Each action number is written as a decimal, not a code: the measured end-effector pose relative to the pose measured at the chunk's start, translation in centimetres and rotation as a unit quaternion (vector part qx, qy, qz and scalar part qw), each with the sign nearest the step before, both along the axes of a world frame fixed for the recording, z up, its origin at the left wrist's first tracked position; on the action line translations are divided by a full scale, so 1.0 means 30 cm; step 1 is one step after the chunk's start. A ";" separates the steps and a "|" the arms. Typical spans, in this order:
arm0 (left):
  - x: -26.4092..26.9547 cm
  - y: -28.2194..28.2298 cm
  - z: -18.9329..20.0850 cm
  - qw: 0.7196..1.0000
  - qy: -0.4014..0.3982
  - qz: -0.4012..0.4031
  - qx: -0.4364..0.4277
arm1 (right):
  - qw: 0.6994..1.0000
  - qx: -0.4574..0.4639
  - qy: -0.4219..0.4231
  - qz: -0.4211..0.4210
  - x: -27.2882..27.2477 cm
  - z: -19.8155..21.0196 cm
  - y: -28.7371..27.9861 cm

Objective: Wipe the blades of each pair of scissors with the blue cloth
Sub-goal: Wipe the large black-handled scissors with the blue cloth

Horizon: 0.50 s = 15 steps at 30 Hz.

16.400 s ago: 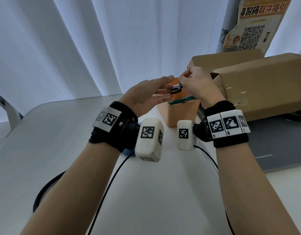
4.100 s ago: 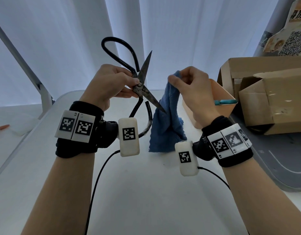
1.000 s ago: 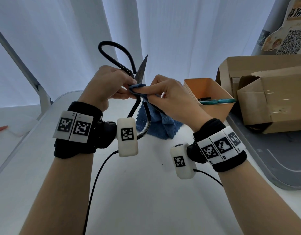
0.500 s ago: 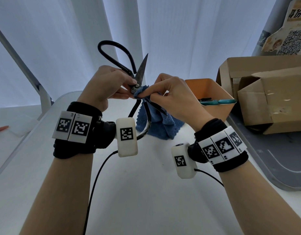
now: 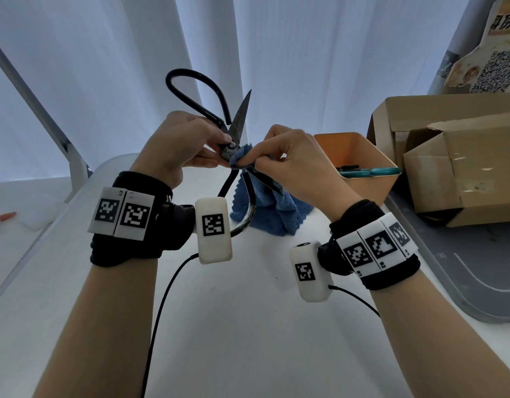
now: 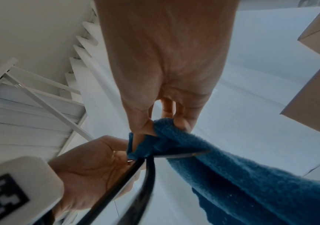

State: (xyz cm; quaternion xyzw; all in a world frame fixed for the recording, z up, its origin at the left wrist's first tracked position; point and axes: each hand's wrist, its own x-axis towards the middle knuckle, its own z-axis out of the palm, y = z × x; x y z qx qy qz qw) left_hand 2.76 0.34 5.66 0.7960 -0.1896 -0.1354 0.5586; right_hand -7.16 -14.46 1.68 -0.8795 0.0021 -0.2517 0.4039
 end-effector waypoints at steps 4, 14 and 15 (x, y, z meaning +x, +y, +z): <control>0.004 0.000 -0.001 1.000 0.000 -0.001 -0.004 | 1.000 -0.017 0.010 0.008 -0.004 -0.001 0.002; 0.003 -0.003 -0.003 1.000 -0.001 -0.011 0.005 | 1.000 -0.003 0.001 0.006 0.001 -0.005 -0.006; 0.001 -0.005 -0.004 1.000 -0.002 -0.014 0.009 | 1.000 0.001 0.000 0.003 0.003 -0.005 -0.008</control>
